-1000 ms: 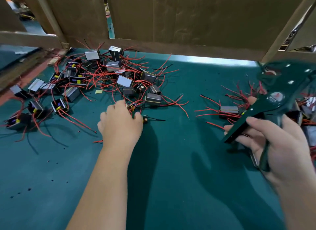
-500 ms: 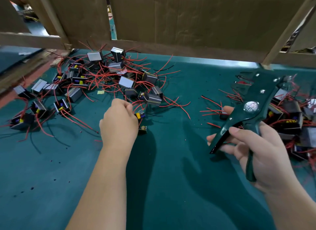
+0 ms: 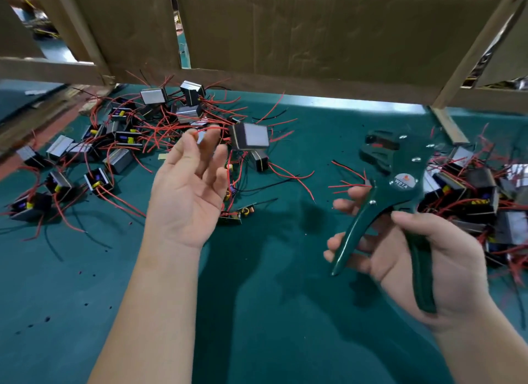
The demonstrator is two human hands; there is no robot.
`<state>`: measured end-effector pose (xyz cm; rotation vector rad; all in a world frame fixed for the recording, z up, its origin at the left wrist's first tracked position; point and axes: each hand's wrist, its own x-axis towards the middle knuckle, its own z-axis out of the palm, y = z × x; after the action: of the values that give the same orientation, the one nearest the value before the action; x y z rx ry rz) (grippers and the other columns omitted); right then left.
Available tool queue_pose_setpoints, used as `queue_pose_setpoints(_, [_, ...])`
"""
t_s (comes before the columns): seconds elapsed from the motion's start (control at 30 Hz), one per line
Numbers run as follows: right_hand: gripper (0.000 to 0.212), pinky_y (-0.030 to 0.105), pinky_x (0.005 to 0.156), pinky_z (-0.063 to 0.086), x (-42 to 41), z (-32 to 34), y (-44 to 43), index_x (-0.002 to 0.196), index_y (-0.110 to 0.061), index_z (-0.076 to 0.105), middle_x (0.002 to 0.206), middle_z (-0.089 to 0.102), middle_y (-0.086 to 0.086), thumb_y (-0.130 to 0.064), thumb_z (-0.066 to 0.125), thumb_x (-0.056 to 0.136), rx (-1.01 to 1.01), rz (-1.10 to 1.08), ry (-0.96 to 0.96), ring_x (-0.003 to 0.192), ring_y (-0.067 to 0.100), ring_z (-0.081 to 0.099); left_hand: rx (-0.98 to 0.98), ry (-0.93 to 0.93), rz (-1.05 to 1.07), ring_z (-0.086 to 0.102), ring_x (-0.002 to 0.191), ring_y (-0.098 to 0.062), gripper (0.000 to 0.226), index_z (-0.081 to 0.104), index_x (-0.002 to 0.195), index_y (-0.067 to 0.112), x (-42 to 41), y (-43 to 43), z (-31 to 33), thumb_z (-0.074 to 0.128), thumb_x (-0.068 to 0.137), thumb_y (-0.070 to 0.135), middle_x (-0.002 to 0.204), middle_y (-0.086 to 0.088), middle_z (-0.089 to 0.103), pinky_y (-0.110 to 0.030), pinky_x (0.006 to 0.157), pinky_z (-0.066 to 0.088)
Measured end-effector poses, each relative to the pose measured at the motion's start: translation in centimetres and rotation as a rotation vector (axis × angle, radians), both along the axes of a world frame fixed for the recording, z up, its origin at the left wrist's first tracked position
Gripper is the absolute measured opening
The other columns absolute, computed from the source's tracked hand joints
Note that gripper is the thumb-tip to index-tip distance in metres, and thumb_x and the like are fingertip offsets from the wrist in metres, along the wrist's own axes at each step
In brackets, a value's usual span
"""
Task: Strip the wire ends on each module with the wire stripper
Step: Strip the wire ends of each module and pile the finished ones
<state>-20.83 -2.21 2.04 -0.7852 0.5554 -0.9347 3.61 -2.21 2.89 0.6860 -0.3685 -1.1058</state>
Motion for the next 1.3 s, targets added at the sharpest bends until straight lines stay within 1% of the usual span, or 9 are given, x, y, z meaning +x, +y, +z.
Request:
queue_pose_setpoints(0.1, [0.066, 0.055, 0.08, 0.052, 0.6, 0.6, 0.4, 0.128, -0.002, 0.056, 0.128, 0.052, 0.029, -0.022, 0.075, 0.068, 0.107, 0.255, -0.239, 0.083, 0.044, 0.063, -0.058, 0.027, -0.112, 0.069, 0.07, -0.005, 0.008, 0.062, 0.082, 0.024, -0.3, 0.2, 0.1, 0.057, 0.079, 0.029, 0.089, 0.006, 0.074, -0.014, 0.049, 0.05])
queue_pose_setpoints(0.23, [0.067, 0.058, 0.094, 0.039, 1.5, 1.1, 1.0, 0.146, 0.002, 0.027, 0.148, 0.024, 0.029, -0.013, 0.056, 0.086, 0.123, 0.377, -0.48, 0.097, 0.048, 0.053, -0.006, -0.195, -0.237, 0.067, 0.061, -0.006, 0.009, 0.063, 0.075, 0.022, -1.9, 0.1, 0.0, 0.056, 0.077, 0.027, 0.089, 0.004, 0.075, -0.013, 0.047, 0.049])
queue_pose_setpoints(0.33, [0.068, 0.059, 0.093, 0.037, 1.1, 1.1, 0.9, 0.145, 0.005, 0.027, 0.145, 0.032, 0.026, -0.013, 0.057, 0.087, 0.093, 0.355, -0.448, 0.098, 0.048, 0.051, -0.009, -0.254, -0.3, 0.067, 0.061, -0.008, 0.005, 0.057, 0.08, 0.021, -2.6, 0.0, -0.3, 0.055, 0.078, 0.025, 0.088, 0.002, 0.074, -0.017, 0.052, 0.049])
queue_pose_setpoints(0.5, [0.086, 0.056, 0.077, 0.051, 0.9, 0.3, 0.6, 0.136, 0.001, 0.049, 0.106, 0.061, 0.023, -0.024, 0.08, 0.06, -0.009, 0.139, -0.197, 0.08, 0.045, 0.062, 0.07, -0.392, -0.283, 0.057, 0.065, -0.007, 0.004, 0.063, 0.07, 0.023, -2.9, 0.0, -0.6, 0.063, 0.074, 0.024, 0.093, 0.007, 0.072, -0.022, 0.055, 0.032])
queue_pose_setpoints(0.63, [0.09, 0.055, 0.076, 0.052, 0.8, 0.3, 0.4, 0.139, 0.004, 0.041, 0.123, 0.056, 0.02, -0.023, 0.079, 0.063, -0.036, 0.114, -0.225, 0.081, 0.045, 0.062, 0.126, -0.55, -0.267, 0.055, 0.071, -0.006, 0.011, 0.065, 0.067, 0.025, -2.9, 0.0, -0.6, 0.058, 0.076, 0.023, 0.097, 0.01, 0.072, -0.024, 0.062, 0.035])
queue_pose_setpoints(0.73, [0.083, 0.056, 0.079, 0.053, 0.7, 0.2, 0.2, 0.136, 0.002, 0.046, 0.138, 0.049, 0.019, -0.024, 0.076, 0.064, -0.032, 0.106, -0.224, 0.081, 0.042, 0.065, 0.087, -0.52, -0.289, 0.055, 0.073, -0.009, 0.014, 0.065, 0.067, 0.026, -3.0, -0.1, -0.7, 0.057, 0.079, 0.022, 0.097, 0.008, 0.07, -0.033, 0.071, 0.035])
queue_pose_setpoints(0.87, [0.07, 0.052, 0.075, 0.055, 0.3, 0.0, -0.1, 0.122, -0.005, 0.063, 0.111, 0.063, 0.022, -0.026, 0.076, 0.057, 0.072, 0.085, -0.144, 0.079, 0.039, 0.066, 0.022, -0.349, -0.287, 0.059, 0.065, -0.008, 0.005, 0.056, 0.077, 0.024, -3.1, -0.2, -0.7, 0.059, 0.08, 0.025, 0.093, 0.007, 0.068, -0.027, 0.063, 0.043])
queue_pose_setpoints(1.07, [0.073, 0.05, 0.074, 0.056, 0.3, 0.6, 0.0, 0.127, -0.003, 0.059, 0.137, 0.042, 0.037, -0.024, 0.077, 0.06, 0.265, 0.341, -0.195, 0.075, 0.038, 0.066, -0.033, -0.297, -0.268, 0.059, 0.067, -0.007, 0.003, 0.056, 0.079, 0.026, -3.3, 0.0, -0.4, 0.055, 0.081, 0.027, 0.096, 0.011, 0.066, -0.021, 0.062, 0.044])
queue_pose_setpoints(1.3, [0.072, 0.05, 0.07, 0.057, 0.7, 0.2, 0.2, 0.122, -0.001, 0.062, 0.12, 0.065, 0.013, -0.022, 0.08, 0.055, 0.15, 0.157, -0.186, 0.075, 0.038, 0.068, -0.123, -0.391, -0.323, 0.056, 0.072, -0.01, 0.021, 0.063, 0.071, 0.027, -3.0, 0.4, -0.4, 0.05, 0.085, 0.018, 0.104, 0.005, 0.062, -0.028, 0.07, 0.041])
